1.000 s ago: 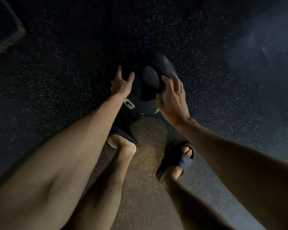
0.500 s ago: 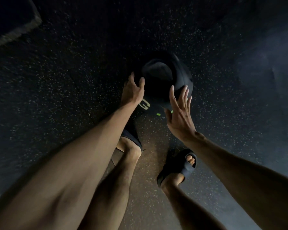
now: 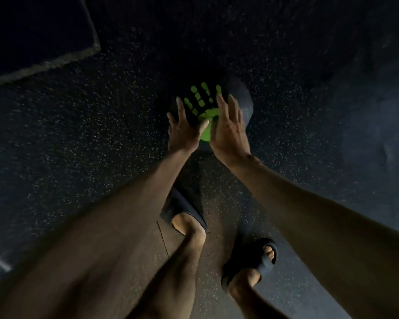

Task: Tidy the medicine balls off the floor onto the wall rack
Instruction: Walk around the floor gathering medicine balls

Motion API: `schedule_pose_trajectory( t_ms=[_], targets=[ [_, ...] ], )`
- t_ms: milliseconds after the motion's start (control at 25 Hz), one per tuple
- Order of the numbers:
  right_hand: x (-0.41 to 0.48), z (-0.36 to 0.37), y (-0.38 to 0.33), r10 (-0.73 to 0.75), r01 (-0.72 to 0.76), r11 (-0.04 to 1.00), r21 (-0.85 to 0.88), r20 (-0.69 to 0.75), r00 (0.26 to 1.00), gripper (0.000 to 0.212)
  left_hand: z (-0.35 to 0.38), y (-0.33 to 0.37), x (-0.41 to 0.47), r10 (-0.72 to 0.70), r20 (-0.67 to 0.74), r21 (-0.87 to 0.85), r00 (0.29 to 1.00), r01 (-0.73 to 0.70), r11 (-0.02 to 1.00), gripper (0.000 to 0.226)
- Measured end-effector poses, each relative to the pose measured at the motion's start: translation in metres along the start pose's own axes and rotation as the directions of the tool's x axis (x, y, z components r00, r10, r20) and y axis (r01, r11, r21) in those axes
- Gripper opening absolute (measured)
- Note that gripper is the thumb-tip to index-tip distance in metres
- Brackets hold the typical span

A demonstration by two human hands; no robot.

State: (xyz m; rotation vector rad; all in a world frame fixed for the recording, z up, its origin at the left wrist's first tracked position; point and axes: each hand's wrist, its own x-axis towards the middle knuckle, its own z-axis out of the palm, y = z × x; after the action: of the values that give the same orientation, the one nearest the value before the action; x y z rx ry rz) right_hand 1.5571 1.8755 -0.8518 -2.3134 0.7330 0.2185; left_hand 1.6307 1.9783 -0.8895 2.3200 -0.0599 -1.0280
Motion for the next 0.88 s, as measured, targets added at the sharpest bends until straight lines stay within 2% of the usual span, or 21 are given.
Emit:
schedule_pose_trajectory(
  t_ms=[120,240,280,400,480,600,720,880],
  targets=[
    [-0.006,0.001,0.021,0.095,-0.089,0.994,-0.068,0.085,0.992,0.079,-0.03,0.028,0.047,-0.12,-0.023,-0.008,0.993,0.119,0.993,0.092],
    [0.02,-0.003,0.015,0.069,-0.063,0.997,-0.041,0.166,0.984,0.087,-0.047,0.049,0.067,-0.16,-0.131,0.004,0.978,0.162,0.987,0.075],
    [0.034,-0.004,0.008,0.048,-0.041,0.998,-0.044,0.178,0.983,0.088,-0.053,0.052,0.067,-0.115,-0.174,0.036,0.978,0.123,0.992,0.07],
    [0.083,-0.014,-0.013,-0.02,0.036,0.997,-0.07,0.212,0.977,0.081,-0.052,0.045,0.058,0.155,-0.234,0.184,0.96,-0.113,0.976,0.07],
    [0.12,-0.02,-0.027,-0.07,0.08,0.996,-0.029,0.26,0.963,0.075,-0.048,0.039,0.061,0.191,-0.205,0.194,0.96,-0.151,0.969,0.078],
    [0.194,-0.031,-0.067,-0.159,0.165,0.986,0.01,0.318,0.935,0.064,-0.068,0.056,0.092,0.044,-0.241,0.072,0.97,-0.027,0.997,0.082],
    [0.25,-0.039,-0.092,-0.2,0.198,0.98,0.037,0.303,0.932,0.06,-0.112,0.074,0.144,-0.102,-0.231,-0.023,0.967,0.1,0.995,0.079],
    [0.271,-0.041,-0.077,-0.257,0.274,0.961,-0.04,0.243,0.935,0.068,-0.164,0.108,0.21,-0.16,-0.186,-0.04,0.969,0.155,0.987,0.064]
  ],
)
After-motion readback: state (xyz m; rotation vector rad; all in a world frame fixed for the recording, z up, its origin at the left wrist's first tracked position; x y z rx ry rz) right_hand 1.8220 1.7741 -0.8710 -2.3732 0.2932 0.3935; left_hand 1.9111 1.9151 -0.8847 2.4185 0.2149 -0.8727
